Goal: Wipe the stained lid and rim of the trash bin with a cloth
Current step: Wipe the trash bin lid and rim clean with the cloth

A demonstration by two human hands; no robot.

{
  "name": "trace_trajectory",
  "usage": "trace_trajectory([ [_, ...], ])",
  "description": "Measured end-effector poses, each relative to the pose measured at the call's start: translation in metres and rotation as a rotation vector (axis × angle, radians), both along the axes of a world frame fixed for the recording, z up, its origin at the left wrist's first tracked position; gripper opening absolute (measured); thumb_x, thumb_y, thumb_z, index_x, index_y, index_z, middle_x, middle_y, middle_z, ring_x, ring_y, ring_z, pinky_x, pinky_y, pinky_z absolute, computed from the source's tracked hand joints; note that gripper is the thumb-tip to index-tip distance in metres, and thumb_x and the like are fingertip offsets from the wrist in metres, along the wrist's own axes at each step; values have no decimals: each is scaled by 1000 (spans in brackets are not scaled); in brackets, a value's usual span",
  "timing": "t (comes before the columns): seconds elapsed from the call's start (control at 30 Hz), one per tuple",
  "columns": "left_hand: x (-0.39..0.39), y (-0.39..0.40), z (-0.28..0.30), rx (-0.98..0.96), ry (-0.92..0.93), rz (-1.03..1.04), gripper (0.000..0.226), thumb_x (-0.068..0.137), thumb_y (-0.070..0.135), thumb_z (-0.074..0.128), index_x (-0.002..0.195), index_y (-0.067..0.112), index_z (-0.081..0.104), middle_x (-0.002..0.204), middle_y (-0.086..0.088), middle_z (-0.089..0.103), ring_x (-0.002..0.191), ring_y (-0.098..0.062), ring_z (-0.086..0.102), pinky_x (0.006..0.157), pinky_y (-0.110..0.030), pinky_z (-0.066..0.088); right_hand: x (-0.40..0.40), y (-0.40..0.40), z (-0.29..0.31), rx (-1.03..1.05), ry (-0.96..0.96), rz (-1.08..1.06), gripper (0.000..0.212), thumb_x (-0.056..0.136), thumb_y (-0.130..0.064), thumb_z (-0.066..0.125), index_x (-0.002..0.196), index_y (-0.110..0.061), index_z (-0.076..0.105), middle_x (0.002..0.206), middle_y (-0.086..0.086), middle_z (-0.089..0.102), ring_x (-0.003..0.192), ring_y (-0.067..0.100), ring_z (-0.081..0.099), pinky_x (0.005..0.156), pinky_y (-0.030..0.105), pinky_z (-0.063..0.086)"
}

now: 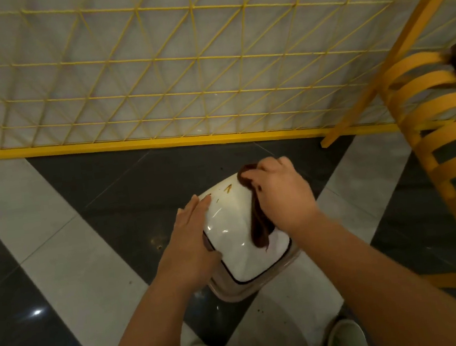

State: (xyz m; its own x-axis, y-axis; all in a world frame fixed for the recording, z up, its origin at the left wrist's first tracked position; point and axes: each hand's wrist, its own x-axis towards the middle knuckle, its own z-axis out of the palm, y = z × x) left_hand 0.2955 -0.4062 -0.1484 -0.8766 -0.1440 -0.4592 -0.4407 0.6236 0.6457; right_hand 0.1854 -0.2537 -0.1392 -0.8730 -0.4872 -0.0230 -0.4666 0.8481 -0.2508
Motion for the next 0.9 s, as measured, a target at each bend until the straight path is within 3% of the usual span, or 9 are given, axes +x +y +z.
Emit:
trace_trajectory([
  [0.23, -2, -6, -5, 37, -14, 17, 105, 77, 10, 74, 146, 46, 3, 154, 22, -18, 146, -16, -9, 115, -45, 20, -35, 11, -1, -49, -260, -107, 36, 98, -18, 40, 122, -39, 57, 118, -1, 54, 113, 19, 44, 83, 31, 43],
  [0.37, -2, -13, -4, 98, 4, 197, 116, 72, 7, 78, 147, 46, -1, 155, 19, -20, 146, -14, 2, 114, -44, 22, -27, 26, -1, -32, -311, -201, 36, 98, -20, 40, 124, -39, 55, 119, -2, 53, 111, 17, 45, 83, 30, 44],
  [0.47, -2, -17, -6, 82, -1, 397, 115, 65, 11, 84, 146, 46, 10, 157, 6, 12, 138, -22, 32, 107, -49, 36, -11, 40, 2, -29, -339, -233, 33, 98, -22, 43, 124, -38, 55, 115, -3, 55, 105, 15, 48, 83, 28, 45],
  [0.53, -2, -16, -6, 43, 11, 493, 96, 68, 15, 83, 143, 38, 29, 143, 2, 41, 115, -16, 50, 97, -41, 43, 6, 50, 6, -54, -353, -250, 31, 97, -24, 46, 122, -37, 57, 109, -7, 55, 97, 10, 50, 79, 22, 44],
  [0.6, -4, -15, -6, -21, 62, 537, 69, 72, 20, 80, 132, 32, 47, 125, 4, 55, 101, -9, 49, 88, -33, 42, 26, 59, 9, -84, -346, -250, 28, 96, -25, 48, 120, -37, 57, 105, -11, 53, 90, 6, 48, 75, 17, 37],
  [0.67, -6, -12, -4, -38, 140, 574, 50, 76, 23, 77, 120, 32, 56, 113, 8, 59, 101, -9, 51, 84, -29, 39, 48, 65, 10, -120, -331, -263, 28, 95, -28, 49, 120, -36, 57, 105, -12, 52, 89, 4, 47, 76, 16, 35],
  [0.8, -11, 3, 1, -60, 198, 490, 31, 83, 25, 69, 111, 35, 59, 114, 9, 58, 101, -8, 52, 86, -28, 42, 80, 73, 2, -195, -304, -282, 29, 94, -29, 52, 121, -36, 58, 98, -18, 47, 89, 0, 45, 70, 9, 33],
  [0.9, -9, 16, 7, -98, 131, 231, 55, 81, 37, 68, 131, 42, 43, 133, 7, 44, 121, -17, 45, 97, -38, 43, 84, 81, -2, -214, -246, -275, 32, 93, -26, 53, 123, -35, 58, 104, -17, 52, 96, 0, 43, 72, 5, 31],
])
